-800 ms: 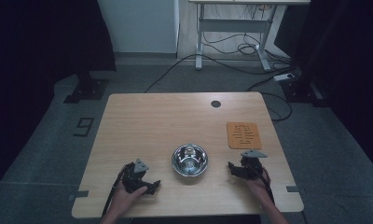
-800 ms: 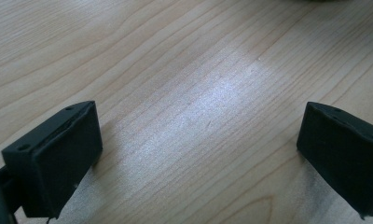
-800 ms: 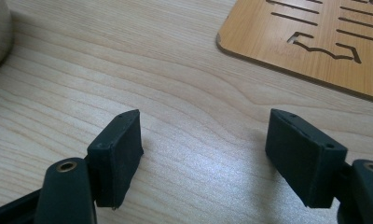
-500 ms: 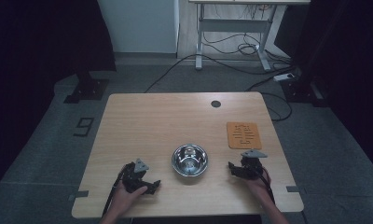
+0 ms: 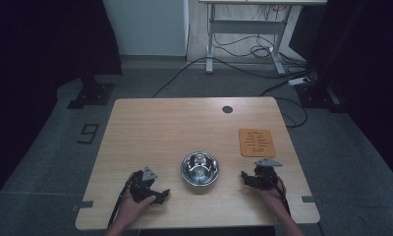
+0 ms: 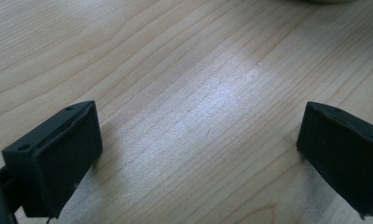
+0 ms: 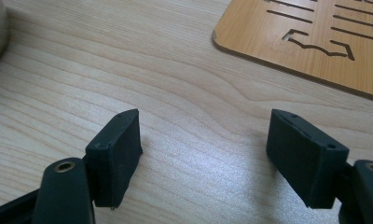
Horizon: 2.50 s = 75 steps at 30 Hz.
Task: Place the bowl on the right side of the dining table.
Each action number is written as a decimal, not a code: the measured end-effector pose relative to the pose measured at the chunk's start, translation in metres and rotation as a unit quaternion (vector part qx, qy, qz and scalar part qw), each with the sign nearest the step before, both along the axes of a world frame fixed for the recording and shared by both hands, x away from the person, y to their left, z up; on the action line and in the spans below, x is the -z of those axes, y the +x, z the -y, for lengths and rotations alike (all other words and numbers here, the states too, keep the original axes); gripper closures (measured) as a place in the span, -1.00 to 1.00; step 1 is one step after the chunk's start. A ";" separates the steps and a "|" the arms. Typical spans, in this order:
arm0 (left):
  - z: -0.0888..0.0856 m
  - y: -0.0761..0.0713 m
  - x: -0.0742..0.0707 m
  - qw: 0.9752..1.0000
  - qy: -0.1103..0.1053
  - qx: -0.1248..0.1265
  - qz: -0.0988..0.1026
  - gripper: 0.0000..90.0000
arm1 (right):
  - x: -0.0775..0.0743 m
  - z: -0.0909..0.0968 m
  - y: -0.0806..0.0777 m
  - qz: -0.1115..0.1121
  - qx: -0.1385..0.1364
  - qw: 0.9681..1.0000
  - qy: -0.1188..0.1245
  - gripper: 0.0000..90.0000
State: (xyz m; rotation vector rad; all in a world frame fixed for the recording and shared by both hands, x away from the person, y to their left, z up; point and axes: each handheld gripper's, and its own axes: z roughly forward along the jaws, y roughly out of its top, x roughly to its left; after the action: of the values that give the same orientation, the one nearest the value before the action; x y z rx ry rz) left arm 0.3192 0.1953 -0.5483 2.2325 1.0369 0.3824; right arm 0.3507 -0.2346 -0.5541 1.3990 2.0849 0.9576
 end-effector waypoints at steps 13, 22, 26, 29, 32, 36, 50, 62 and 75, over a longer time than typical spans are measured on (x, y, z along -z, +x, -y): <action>0.000 -0.001 0.000 1.000 -0.001 -0.002 0.000 -1.00 | 0.000 0.000 0.001 0.001 0.006 1.000 -0.001 -0.43; 0.000 -0.001 0.000 1.000 -0.001 -0.002 0.000 -1.00 | -0.017 0.006 -0.004 0.029 0.015 0.999 0.031 -0.41; 0.000 -0.001 0.000 1.000 -0.001 -0.002 0.000 -1.00 | -0.021 0.002 -0.006 0.034 0.008 0.999 0.037 -0.41; 0.000 -0.001 0.000 1.000 -0.001 -0.002 0.000 -1.00 | -0.022 -0.002 -0.007 0.034 0.002 0.999 0.041 -0.41; 0.000 -0.001 0.000 1.000 -0.001 -0.002 0.000 -1.00 | -0.023 -0.005 -0.008 0.037 -0.001 0.998 0.048 -0.40; 0.000 -0.001 0.000 1.000 -0.001 -0.002 0.000 -1.00 | -0.026 -0.006 -0.008 0.038 -0.003 0.997 0.060 -0.40; 0.000 -0.001 0.000 1.000 -0.001 -0.001 0.000 -1.00 | -0.038 -0.013 -0.011 0.051 -0.017 0.995 0.083 -0.40; 0.000 -0.001 0.000 1.000 -0.001 -0.002 0.000 -1.00 | -0.043 -0.021 -0.012 0.049 -0.027 0.994 0.099 -0.40; 0.000 -0.001 0.000 1.000 -0.001 -0.001 0.000 -1.00 | -0.047 -0.030 -0.012 0.048 -0.035 0.992 0.113 -0.40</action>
State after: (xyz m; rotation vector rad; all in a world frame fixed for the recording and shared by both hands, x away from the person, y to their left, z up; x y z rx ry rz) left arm 0.3181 0.1953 -0.5484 2.2292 1.0397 0.3825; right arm 0.3390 -0.2049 -0.5070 1.3636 2.0175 1.2980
